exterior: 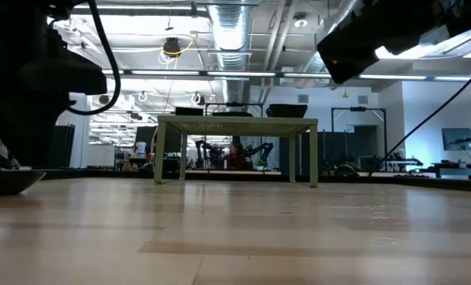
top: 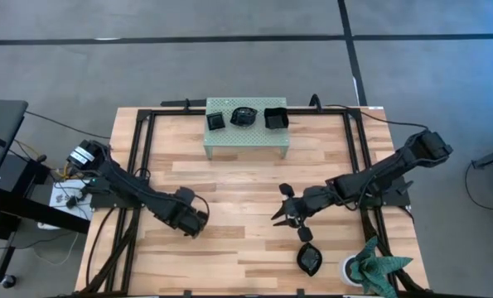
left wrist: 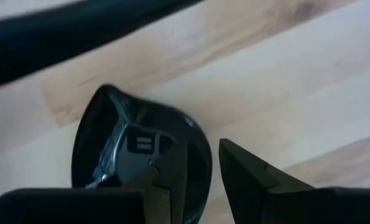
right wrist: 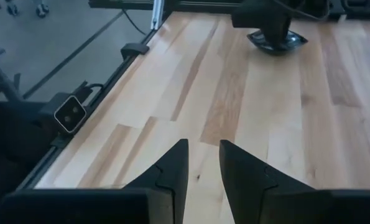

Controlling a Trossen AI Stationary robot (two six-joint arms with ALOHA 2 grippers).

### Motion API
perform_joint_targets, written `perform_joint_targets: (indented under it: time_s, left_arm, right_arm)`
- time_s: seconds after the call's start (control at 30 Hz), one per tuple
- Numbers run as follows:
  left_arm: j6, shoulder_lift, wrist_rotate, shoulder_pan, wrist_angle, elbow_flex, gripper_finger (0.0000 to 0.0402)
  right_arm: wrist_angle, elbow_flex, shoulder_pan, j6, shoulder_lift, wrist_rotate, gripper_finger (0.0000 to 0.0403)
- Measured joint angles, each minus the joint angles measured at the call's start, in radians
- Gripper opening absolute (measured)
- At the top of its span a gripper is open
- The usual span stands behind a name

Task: Pick & Place Mini shaped plates
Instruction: Stack the black leaf shape plate on top of the black leaf shape plate on the shelf

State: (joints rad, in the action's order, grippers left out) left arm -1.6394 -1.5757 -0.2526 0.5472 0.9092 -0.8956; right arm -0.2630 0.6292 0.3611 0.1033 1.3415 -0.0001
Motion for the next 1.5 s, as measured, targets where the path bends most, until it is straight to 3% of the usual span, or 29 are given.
perform_joint_targets:
  time_s: [0.17,0.67,1.5]
  left_arm:
    - [0.0,0.0,-0.047,-0.005,-0.021,0.001,0.0095]
    - [-0.027,-0.004,-0.05,-0.003,-0.036,0.002,0.0095]
    - [-0.086,-0.01,0.002,0.003,-0.053,0.091,0.0083]
  right_arm:
    - [0.0,0.0,0.003,-0.032,0.0,0.0,0.0086]
    - [0.0,0.001,0.002,-0.087,0.001,0.0,0.0086]
    - [-0.011,0.002,0.004,-0.053,0.001,0.0,0.0086]
